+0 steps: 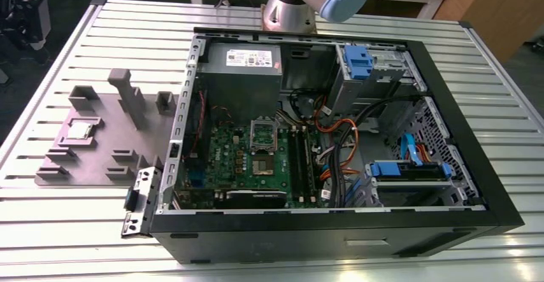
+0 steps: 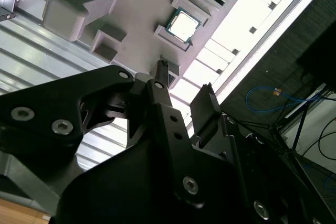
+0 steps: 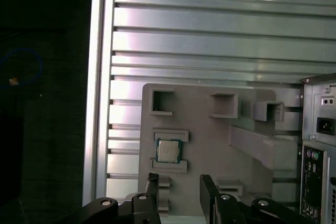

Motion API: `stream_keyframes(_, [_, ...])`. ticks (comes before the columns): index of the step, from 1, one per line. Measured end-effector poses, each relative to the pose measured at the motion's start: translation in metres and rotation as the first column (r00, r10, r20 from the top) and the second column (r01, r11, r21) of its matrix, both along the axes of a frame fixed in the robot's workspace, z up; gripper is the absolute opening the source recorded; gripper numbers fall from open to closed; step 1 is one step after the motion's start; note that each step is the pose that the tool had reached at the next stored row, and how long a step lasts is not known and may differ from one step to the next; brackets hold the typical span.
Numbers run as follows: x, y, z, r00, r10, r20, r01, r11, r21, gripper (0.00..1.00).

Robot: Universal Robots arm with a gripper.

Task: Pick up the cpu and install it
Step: 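Pick up the cpu and move it towards the insertion slot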

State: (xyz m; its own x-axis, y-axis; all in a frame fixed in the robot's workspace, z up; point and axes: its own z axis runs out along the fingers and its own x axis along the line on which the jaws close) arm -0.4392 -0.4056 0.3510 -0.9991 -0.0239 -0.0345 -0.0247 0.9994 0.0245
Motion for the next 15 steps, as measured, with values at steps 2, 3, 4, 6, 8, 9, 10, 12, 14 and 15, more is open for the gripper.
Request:
stream_keyframes(2, [0.0, 0.0, 0.0, 1.0, 0.0, 0.0, 0.0, 1.0, 0.0, 0.44])
stream_keyframes(3, [0.0, 0.0, -0.0001, 1.0, 0.0, 0.0001, 0.0, 1.0, 0.0, 0.44])
stream_keyframes(4, [0.0, 0.0, -0.0002, 1.0, 0.0, 0.0001, 0.0, 1.0, 0.0001, 0.44])
stream_keyframes(6, [0.0, -0.0001, -0.001, 1.0, 0.0, 0.0003, 0.0, 1.0, 0.0002, 0.44])
stream_keyframes(8, [0.0, -0.0002, -0.002, 1.0, 0.0, -0.0001, 0.0, 1.0, -0.0001, 0.44])
stream_keyframes(9, [0.0, -0.0002, -0.0032, 1.0, 0.0, 0.0001, 0.0, 1.0, 0.0, 0.44])
stream_keyframes(10, [0.0, -0.0002, -0.0046, 1.0, 0.0, 0.0001, 0.0, 1.0, 0.0, 0.44])
stream_keyframes(12, [0.0, -0.0003, -0.006, 1.0, 0.0, -0.0001, 0.0, 1.0, -0.0001, 0.44])
stream_keyframes(14, [0.0, -0.0003, -0.0063, 1.0, 0.0, 0.0, 0.0, 1.0, -0.0001, 0.44])
stream_keyframes(15, [0.0, -0.0003, -0.0066, 1.0, 0.0, 0.0001, 0.0, 1.0, -0.0001, 0.44])
